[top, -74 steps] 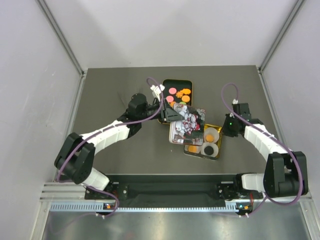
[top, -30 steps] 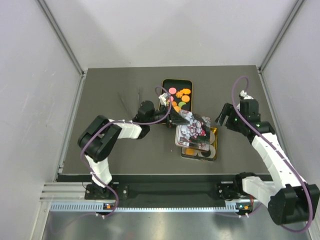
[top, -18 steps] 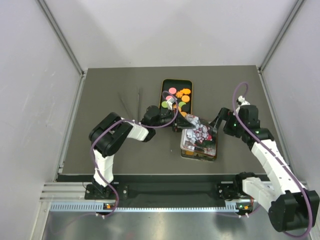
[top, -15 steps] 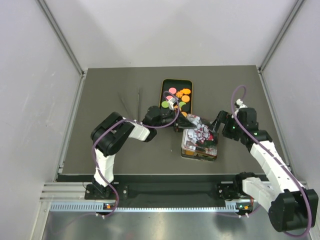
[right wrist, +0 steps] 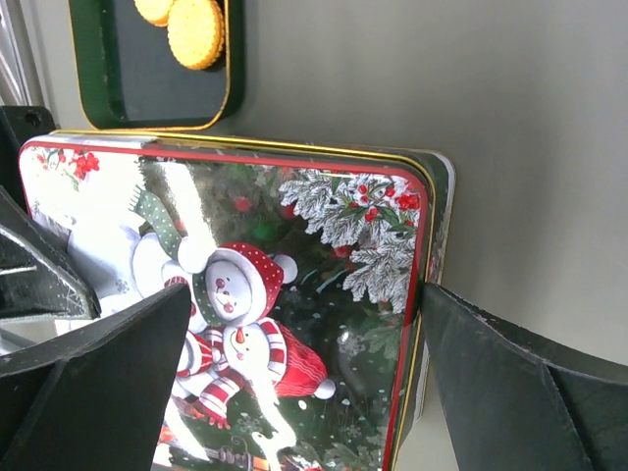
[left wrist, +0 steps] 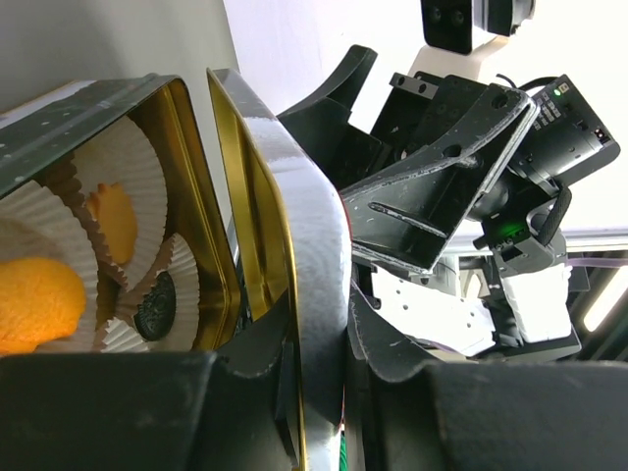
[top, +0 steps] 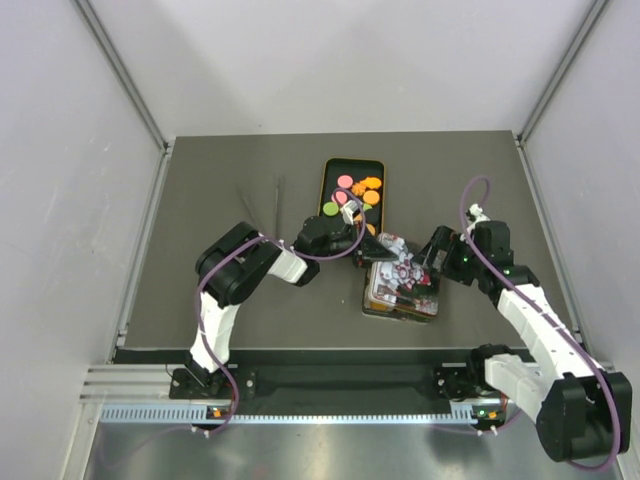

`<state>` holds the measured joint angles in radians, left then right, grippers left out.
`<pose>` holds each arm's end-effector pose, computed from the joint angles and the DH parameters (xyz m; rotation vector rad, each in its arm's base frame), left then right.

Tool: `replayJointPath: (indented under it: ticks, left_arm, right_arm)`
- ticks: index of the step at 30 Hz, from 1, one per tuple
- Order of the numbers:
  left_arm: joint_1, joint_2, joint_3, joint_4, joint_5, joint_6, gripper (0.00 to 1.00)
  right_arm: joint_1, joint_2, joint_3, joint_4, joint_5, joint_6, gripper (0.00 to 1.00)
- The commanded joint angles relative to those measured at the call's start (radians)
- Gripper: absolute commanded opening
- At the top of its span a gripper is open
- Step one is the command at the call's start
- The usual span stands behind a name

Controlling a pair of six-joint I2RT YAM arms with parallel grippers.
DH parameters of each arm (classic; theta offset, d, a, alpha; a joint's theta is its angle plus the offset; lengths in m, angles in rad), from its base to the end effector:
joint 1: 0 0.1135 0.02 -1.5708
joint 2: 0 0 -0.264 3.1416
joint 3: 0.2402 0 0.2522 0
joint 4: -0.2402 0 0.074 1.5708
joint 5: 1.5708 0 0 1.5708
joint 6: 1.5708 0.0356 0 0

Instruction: Pack the cookies

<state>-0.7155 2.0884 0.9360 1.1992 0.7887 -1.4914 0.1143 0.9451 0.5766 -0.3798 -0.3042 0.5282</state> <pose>0.2883 -0.2841 0.1481 0.0489 2.0990 -2.1614 0.1921 0.0328 0.2218 0.3317 2.3505 0.6706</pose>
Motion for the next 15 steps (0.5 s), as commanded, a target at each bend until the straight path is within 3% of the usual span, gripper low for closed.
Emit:
replayJointPath:
  ticks: [1,15]
  left_arm:
    - [-0.007,0.015,0.040,0.119,-0.014,-0.007,0.03]
    - [-0.007,0.047,0.046,0.106,-0.019,0.013,0.03]
  right_arm:
    - [-0.008,0.007,-0.010,0.070,-0.013,0.004,1.00]
    - [-0.036,0.060,-0.043,0.097,-0.026,-0.019,1.00]
